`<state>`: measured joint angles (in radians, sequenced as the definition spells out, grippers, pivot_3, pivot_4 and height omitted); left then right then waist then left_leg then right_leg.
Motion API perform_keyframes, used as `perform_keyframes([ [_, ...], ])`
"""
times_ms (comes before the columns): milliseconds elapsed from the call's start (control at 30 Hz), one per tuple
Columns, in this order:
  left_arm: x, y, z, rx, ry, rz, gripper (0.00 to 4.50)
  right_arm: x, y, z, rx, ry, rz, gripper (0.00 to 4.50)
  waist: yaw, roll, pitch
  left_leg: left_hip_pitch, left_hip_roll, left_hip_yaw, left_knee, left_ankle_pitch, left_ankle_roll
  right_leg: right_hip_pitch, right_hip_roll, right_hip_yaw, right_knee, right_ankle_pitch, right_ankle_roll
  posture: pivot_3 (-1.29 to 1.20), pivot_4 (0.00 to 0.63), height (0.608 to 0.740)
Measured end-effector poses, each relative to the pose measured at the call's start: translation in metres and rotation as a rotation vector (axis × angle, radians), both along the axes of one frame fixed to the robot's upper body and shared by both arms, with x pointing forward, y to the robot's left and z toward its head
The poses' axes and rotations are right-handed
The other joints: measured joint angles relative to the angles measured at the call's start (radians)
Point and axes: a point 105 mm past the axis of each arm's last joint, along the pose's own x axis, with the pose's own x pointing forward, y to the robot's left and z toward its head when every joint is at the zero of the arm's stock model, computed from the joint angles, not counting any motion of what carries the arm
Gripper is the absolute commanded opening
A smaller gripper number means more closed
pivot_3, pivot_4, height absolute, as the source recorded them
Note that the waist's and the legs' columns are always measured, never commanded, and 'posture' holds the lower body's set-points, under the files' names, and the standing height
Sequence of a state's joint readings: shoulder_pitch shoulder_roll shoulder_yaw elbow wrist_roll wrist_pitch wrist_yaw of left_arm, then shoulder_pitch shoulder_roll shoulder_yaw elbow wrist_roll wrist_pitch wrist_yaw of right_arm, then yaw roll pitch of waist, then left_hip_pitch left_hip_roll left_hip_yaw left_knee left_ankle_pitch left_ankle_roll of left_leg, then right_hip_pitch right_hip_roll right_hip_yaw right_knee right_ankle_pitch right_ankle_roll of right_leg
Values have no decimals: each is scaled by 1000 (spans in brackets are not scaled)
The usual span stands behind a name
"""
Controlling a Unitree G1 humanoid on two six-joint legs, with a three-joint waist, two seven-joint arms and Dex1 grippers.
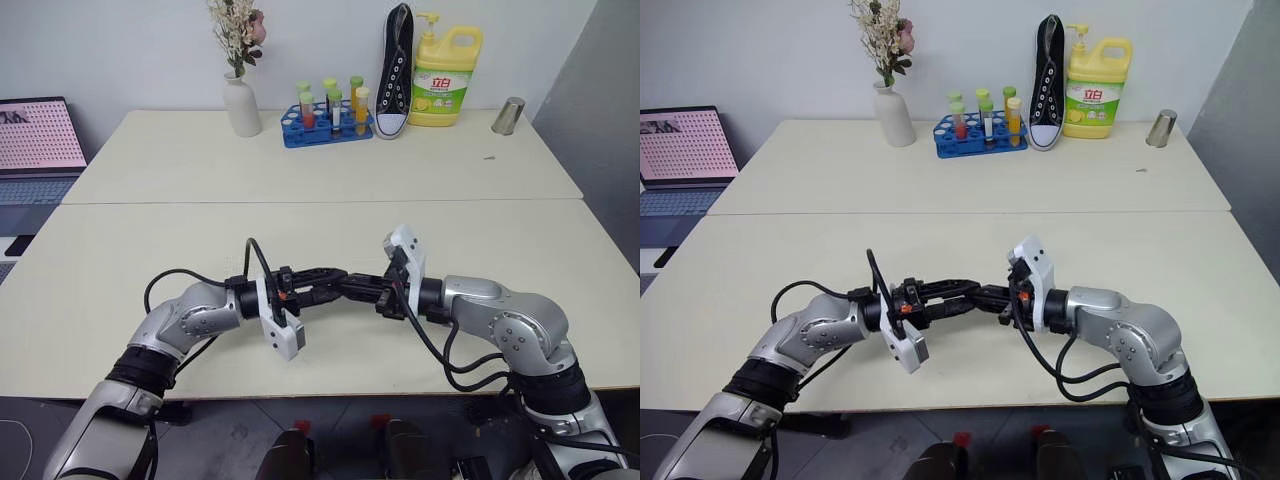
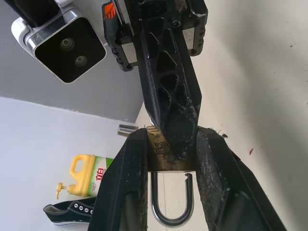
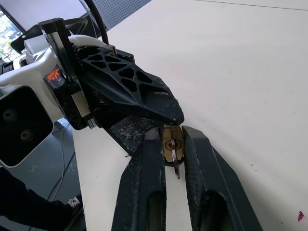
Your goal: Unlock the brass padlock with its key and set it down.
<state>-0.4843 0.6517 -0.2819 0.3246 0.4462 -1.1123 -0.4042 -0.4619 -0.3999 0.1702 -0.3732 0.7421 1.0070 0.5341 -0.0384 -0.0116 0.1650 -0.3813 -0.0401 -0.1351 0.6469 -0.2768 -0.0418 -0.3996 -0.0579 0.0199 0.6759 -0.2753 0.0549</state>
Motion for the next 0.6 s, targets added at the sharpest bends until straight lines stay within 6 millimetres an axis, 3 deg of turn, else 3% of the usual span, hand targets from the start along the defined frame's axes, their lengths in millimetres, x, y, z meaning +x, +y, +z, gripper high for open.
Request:
perform_keyframes([
  [167,-1,2,0,1,18,-1,965,-1,2,0,1,-2,7,181,0,0,0,0,0,0,0,0,0,-1,0,0,1,0,0,0,150,740],
  [433,-11,7,3,-70,91,-9,3552,0,1,-1,-2,-4,0,179,-2,0,0,-1,0,0,0,0,0,-4,0,3,3,0,0,0,150,740],
  [533,-16,14,7,-105,121,5,4353,3,-3,-2,-21,-15,-16,179,-2,0,0,-1,0,0,0,0,0,-5,0,4,3,0,0,0,150,740],
  [600,-13,18,6,-140,173,56,4500,4,-6,-2,-33,-27,-24,179,-2,0,0,-1,0,0,0,0,0,-5,0,4,3,0,0,0,150,740],
])
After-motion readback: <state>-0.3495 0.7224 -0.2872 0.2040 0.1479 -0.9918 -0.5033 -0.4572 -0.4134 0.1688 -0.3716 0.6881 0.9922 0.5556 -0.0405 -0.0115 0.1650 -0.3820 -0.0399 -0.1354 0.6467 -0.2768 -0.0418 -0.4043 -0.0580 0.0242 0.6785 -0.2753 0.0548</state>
